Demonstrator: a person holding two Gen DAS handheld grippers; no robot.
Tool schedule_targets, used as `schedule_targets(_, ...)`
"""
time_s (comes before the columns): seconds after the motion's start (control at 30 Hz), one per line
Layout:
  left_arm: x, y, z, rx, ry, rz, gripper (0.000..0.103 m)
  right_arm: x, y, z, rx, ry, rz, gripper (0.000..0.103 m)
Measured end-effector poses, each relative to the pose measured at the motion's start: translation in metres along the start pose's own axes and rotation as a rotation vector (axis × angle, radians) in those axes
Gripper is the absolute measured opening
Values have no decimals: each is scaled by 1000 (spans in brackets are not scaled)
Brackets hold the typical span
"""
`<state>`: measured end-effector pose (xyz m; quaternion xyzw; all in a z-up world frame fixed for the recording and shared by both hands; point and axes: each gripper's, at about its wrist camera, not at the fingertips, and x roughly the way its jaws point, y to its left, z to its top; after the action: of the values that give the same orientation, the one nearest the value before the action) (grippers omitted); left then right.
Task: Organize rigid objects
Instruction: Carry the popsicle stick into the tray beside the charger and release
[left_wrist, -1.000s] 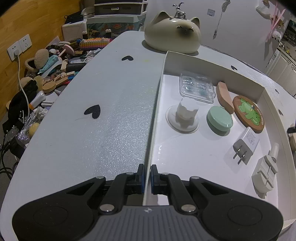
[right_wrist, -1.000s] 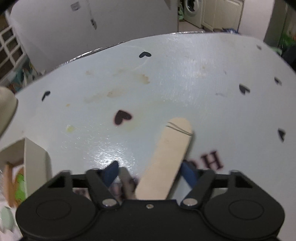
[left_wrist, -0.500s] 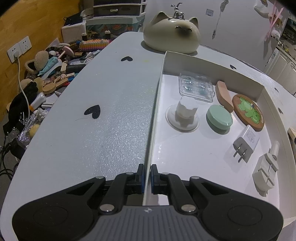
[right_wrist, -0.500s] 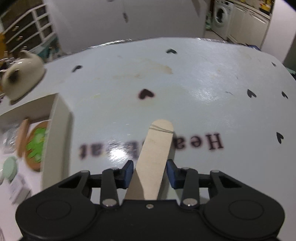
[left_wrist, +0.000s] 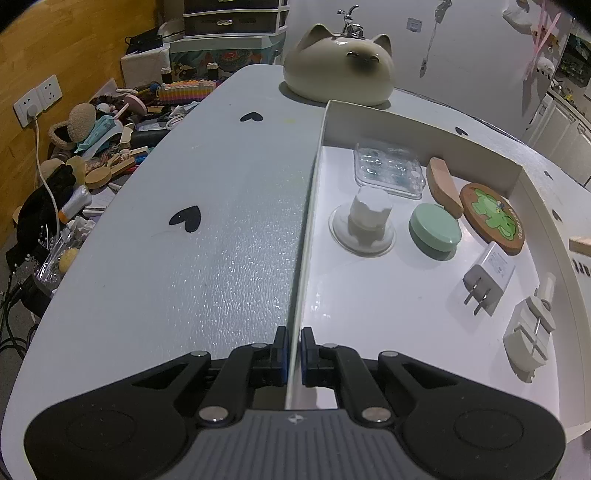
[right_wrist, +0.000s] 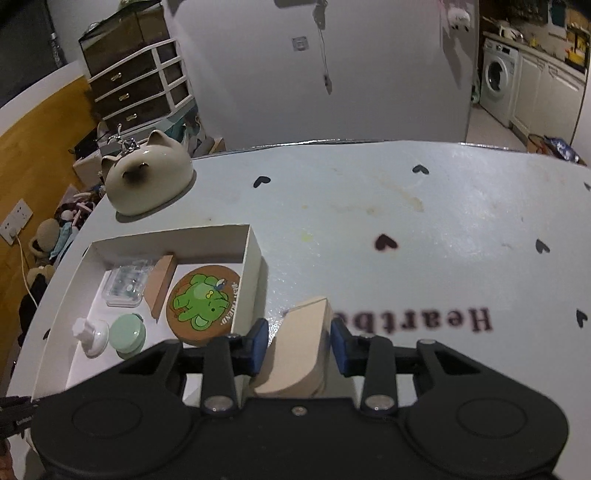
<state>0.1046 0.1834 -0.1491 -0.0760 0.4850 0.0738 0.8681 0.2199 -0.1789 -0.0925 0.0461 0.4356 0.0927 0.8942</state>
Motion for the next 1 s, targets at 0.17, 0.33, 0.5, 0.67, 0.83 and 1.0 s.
schedule_targets(0.17,0,-1,-1,2,-1,-1,7,2,-9,-6,9,22,-26,37)
schedule_targets(0.33,0,-1,-1,1,0,-4,6,21,-20,-30,-36,121,-91,37)
schedule_targets(0.5,0,0,-1,2,0,-3,7,43,-24,-56,-69,206,-134,36)
schedule_targets(0.67,0,-1,-1,4,0,-2,7,48,-19,-51,-90,219,-162,41)
schedule_targets(0.83,0,-1,-1,4,0,-1,7,47,-19,-48,-81,230,-150,34)
schedule_targets(1.0,0,-1,-1,4,0,-1,7,30,-13,-27,-70,148,-120,34)
